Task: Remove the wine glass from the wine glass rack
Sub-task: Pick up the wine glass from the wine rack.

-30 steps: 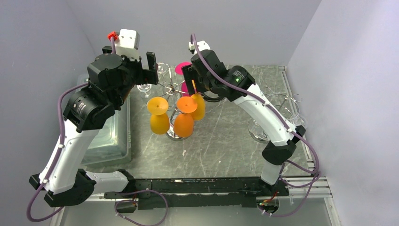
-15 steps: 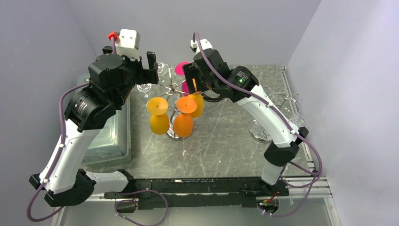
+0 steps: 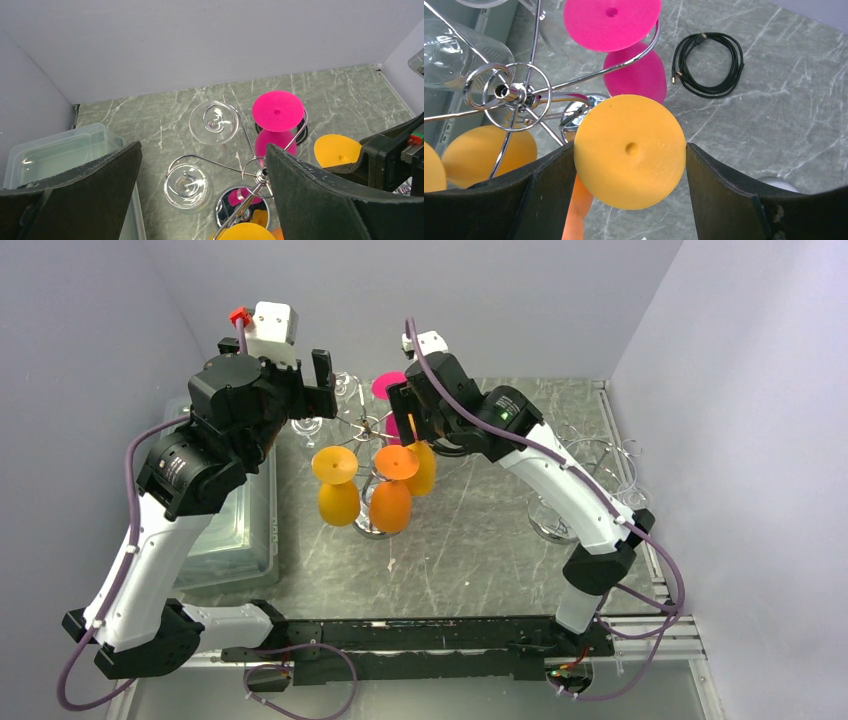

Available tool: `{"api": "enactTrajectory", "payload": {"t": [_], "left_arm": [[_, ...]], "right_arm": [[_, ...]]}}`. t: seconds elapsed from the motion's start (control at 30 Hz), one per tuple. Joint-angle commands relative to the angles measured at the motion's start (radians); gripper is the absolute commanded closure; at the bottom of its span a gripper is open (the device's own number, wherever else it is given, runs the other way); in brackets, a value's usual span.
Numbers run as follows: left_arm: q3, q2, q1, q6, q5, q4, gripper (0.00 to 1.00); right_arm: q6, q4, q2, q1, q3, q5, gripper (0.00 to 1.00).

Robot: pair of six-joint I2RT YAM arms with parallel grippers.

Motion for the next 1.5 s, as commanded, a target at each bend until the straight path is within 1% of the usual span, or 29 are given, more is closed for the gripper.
{"api": "enactTrajectory", "payload": {"t": [0.0, 0.3, 0.63, 0.93, 1.2, 1.47], "left_arm": [[0.004, 0.0, -0.002, -0.007, -0.009, 0.046, 0.01], [0.006, 0.01, -0.002, -0.007, -0.002, 0.048, 0.01], [0.001, 0.015, -0.002, -0.011, -0.002, 0.051, 0.01], [0.0, 0.011, -0.002, -0.013, -0.009, 0.049, 0.01], [-0.004, 0.009, -0.002, -0.01, -0.01, 0.056, 0.01], [-0.006, 0.007, -0.002, -0.008, -0.012, 0.06, 0.01]], "right_arm": [[0.022, 0.025, -0.064, 0.007, -0.021, 0.067, 0.57], [0.03, 0.045, -0.118, 0.008, -0.082, 0.06, 0.58], [0.016, 0.086, -0.157, 0.008, -0.131, -0.016, 0.59], [0.0, 0.112, -0.116, 0.009, -0.072, -0.065, 0.59], [-0.021, 0.132, -0.054, 0.01, -0.016, -0.05, 0.59], [-0.051, 0.135, 0.007, 0.008, 0.045, 0.001, 0.59]]}}
